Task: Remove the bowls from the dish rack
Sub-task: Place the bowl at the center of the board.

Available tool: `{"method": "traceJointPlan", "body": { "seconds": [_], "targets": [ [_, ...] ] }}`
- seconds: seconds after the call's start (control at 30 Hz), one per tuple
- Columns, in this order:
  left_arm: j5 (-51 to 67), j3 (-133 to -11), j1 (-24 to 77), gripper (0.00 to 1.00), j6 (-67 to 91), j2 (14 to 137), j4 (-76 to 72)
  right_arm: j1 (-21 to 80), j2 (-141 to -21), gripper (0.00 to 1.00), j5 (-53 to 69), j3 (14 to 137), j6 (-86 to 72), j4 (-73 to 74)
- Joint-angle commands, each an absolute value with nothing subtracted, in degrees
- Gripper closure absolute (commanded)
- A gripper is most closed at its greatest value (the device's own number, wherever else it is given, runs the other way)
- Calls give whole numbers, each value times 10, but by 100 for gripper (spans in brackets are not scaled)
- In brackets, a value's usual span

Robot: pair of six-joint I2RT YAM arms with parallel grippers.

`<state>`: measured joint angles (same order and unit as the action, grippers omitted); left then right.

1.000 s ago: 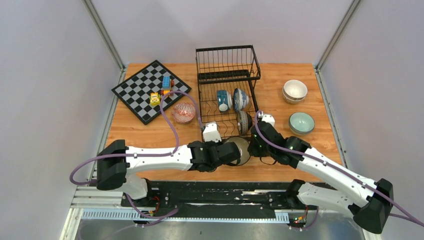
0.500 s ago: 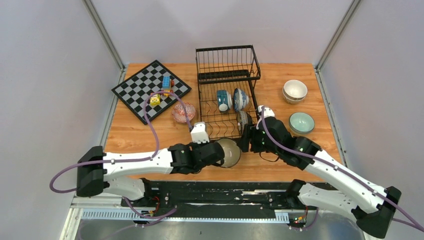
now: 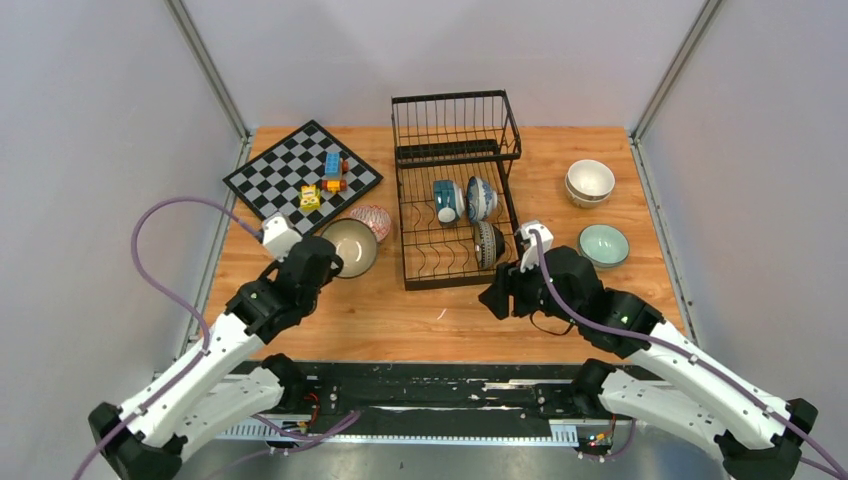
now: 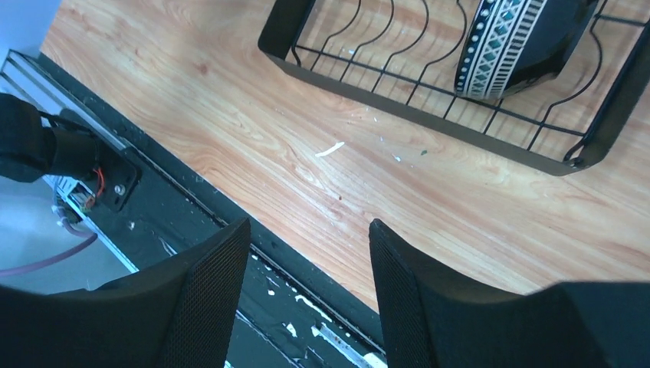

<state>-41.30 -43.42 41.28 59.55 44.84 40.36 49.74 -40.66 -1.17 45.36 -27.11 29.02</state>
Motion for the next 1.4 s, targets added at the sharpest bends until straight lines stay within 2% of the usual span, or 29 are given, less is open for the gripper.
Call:
{"method": "traceJointPlan", "body": {
  "seconds": [0.0,0.13,0.4,1.37],
  "targets": [
    [-350,-387,288,100,543,431,400,495,-403,39,20,424,-259,270],
    [-259,-334,172,100,556,413,374,495,-404,40,31,414,-256,258],
    [-259,-294,112,100,611,431,356,496,-405,40,47,386,-249,247],
    [-236,-254,41,100,623,501,240,496,-362,41,-20,364,-220,241]
  ]
}}
